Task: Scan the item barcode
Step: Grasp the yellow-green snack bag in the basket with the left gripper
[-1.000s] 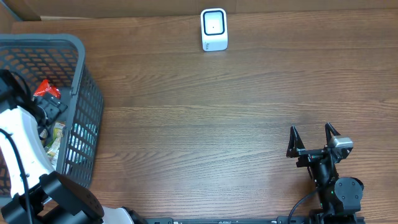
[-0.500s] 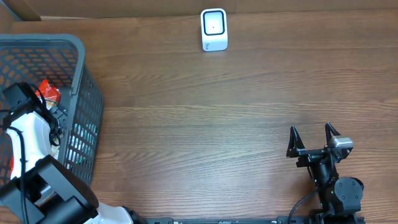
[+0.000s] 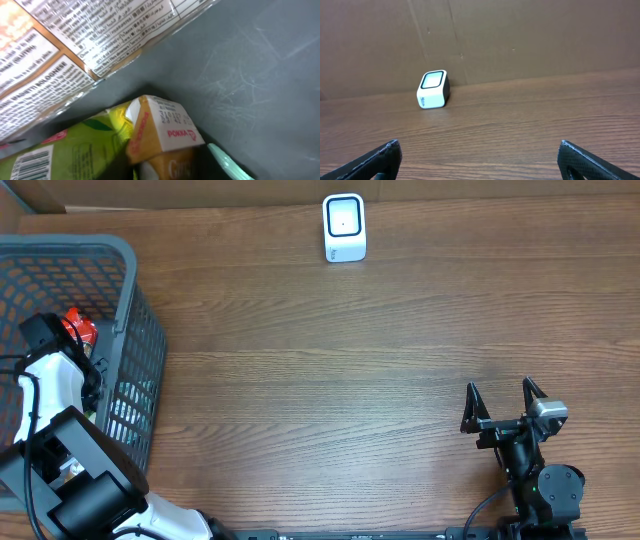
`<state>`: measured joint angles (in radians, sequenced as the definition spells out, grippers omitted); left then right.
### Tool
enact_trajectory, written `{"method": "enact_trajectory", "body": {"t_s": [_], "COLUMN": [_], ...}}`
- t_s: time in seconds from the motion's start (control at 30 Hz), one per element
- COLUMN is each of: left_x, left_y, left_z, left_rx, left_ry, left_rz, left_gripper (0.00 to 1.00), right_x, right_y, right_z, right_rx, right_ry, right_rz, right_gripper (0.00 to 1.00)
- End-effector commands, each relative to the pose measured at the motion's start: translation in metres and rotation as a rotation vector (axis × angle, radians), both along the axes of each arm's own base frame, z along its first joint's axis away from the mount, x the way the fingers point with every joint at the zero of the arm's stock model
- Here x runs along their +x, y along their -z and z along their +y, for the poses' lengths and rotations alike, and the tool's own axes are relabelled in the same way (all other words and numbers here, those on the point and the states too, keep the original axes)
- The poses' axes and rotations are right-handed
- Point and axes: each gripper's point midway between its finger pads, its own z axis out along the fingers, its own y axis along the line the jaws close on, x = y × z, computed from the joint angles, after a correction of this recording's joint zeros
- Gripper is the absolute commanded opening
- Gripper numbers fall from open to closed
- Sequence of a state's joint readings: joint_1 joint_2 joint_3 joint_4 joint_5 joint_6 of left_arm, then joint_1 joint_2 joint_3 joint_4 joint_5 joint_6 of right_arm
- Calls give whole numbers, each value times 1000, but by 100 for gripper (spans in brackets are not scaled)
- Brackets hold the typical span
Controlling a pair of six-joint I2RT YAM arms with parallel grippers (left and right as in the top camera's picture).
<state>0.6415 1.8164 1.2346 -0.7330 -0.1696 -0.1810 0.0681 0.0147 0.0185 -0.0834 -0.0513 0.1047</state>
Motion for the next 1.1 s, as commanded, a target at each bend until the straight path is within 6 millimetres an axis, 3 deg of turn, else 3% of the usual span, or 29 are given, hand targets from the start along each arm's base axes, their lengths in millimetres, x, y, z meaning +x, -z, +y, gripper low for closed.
{"method": "enact_trajectory", "body": {"t_s": [0.0, 0.17, 0.5, 0.6, 0.87, 1.07], "left_x": [-14, -4, 27, 35, 67, 89], "left_y": [19, -4, -95, -112, -146, -225], "left_z": [-1, 6, 30, 34, 16, 6], "left_rx": [-36, -27, 49, 73, 22, 108], "left_ry": [-15, -15, 19, 62, 250, 276], "left_rz": [76, 64, -24, -45, -187, -348], "left_gripper": [5, 4, 4, 4, 4, 4], "right_x": [0, 0, 0, 0, 0, 0], "right_y": [2, 2, 2, 2, 2, 2], "right_z": [1, 1, 1, 1, 1, 1], "right_rx": [3, 3, 3, 3, 3, 3], "right_ry": [-2, -2, -2, -2, -2, -2], "right_rz": [-5, -5, -5, -5, -5, -5], "right_gripper": [100, 100, 100, 100, 100, 100]}}
